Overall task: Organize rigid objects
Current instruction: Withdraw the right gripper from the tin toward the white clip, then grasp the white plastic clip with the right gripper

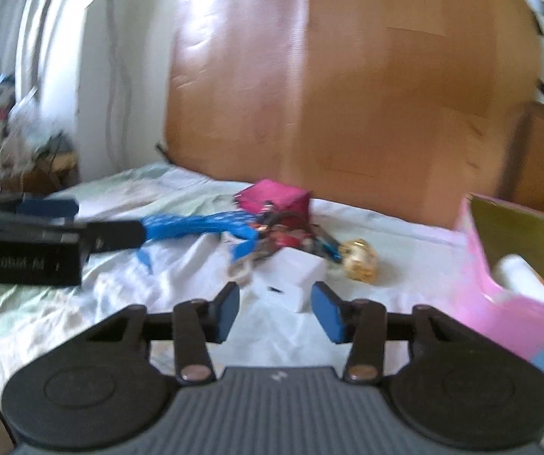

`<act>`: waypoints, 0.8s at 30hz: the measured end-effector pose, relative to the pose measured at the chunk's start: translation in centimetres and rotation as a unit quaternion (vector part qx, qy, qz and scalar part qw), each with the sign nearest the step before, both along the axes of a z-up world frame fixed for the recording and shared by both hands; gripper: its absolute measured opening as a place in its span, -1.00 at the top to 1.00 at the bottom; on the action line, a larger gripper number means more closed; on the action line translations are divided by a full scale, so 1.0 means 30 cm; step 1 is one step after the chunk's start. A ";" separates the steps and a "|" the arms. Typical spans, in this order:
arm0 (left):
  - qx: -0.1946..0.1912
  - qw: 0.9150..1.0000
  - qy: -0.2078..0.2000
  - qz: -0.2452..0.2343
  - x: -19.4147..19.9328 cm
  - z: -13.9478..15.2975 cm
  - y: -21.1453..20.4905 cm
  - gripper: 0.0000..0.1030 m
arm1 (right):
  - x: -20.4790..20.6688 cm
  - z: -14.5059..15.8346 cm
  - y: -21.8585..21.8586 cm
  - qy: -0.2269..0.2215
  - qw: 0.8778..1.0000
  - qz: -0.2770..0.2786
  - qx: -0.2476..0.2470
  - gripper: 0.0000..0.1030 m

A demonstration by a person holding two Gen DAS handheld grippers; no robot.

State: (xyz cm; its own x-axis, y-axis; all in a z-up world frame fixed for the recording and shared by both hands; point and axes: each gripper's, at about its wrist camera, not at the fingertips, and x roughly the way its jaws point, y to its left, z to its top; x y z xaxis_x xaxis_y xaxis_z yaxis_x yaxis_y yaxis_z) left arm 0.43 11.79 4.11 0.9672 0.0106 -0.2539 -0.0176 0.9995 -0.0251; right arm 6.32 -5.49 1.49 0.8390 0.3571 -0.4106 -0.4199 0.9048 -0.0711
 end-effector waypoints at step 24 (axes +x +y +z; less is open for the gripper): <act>-0.063 0.996 0.056 -0.009 0.017 -0.037 0.122 0.06 | 0.251 -0.042 0.238 0.073 0.996 0.025 -0.048 0.34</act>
